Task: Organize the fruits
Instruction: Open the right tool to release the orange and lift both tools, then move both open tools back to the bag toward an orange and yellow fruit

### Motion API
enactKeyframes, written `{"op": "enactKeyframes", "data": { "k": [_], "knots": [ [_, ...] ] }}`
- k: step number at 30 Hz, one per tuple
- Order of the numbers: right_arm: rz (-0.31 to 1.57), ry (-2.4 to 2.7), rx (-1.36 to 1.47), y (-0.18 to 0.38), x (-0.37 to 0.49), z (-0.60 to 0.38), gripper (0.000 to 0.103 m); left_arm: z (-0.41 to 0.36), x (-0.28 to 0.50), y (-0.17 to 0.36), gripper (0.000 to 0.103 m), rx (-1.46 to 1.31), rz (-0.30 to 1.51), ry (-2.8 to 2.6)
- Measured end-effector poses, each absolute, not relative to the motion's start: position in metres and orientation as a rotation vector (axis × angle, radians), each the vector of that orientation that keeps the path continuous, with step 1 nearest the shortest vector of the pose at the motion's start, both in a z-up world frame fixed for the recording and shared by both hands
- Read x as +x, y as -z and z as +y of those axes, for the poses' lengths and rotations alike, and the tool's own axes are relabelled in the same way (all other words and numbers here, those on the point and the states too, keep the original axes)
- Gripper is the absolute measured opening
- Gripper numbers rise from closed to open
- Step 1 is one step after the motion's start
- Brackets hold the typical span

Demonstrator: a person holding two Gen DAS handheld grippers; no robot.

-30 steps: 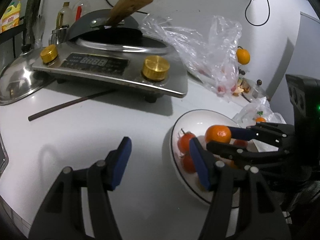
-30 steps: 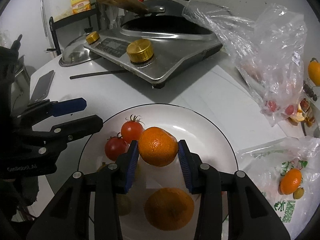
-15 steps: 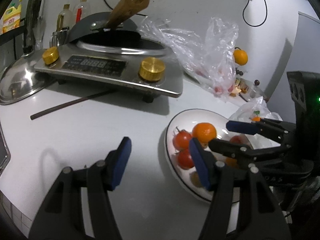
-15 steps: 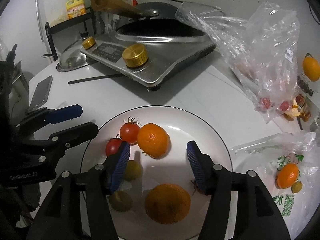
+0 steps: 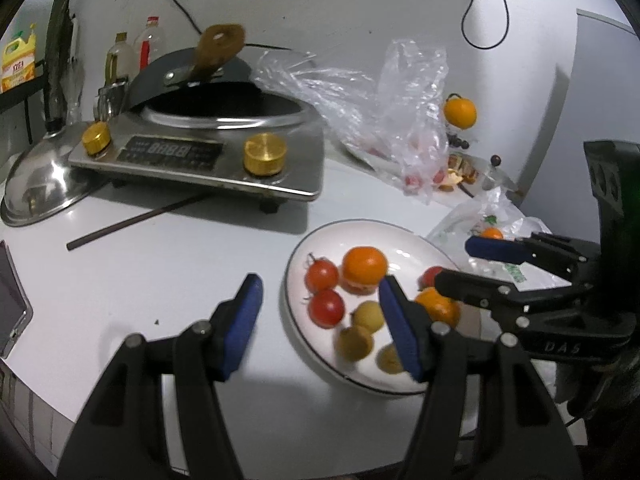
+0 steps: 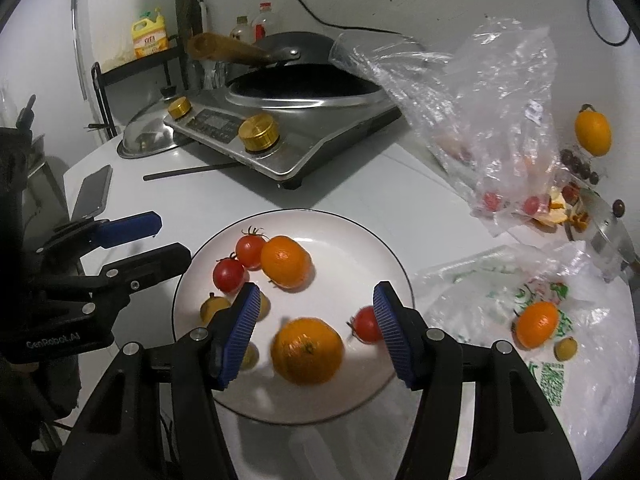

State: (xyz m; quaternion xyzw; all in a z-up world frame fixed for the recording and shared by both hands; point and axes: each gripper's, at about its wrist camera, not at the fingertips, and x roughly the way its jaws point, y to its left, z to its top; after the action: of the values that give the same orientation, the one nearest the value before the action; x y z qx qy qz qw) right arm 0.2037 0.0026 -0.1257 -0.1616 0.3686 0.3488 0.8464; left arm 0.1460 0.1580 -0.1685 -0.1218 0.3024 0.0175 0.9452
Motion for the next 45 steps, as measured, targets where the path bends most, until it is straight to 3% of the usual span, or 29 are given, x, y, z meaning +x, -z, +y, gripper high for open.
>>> {"op": "enactKeyframes", "data": {
  "k": [45],
  "knots": [
    [0.726,-0.586,-0.167,0.113,0.211,-0.151,0.062,0.024,0.177,0.148,0.062,-0.072,0.663,0.087]
  ]
}}
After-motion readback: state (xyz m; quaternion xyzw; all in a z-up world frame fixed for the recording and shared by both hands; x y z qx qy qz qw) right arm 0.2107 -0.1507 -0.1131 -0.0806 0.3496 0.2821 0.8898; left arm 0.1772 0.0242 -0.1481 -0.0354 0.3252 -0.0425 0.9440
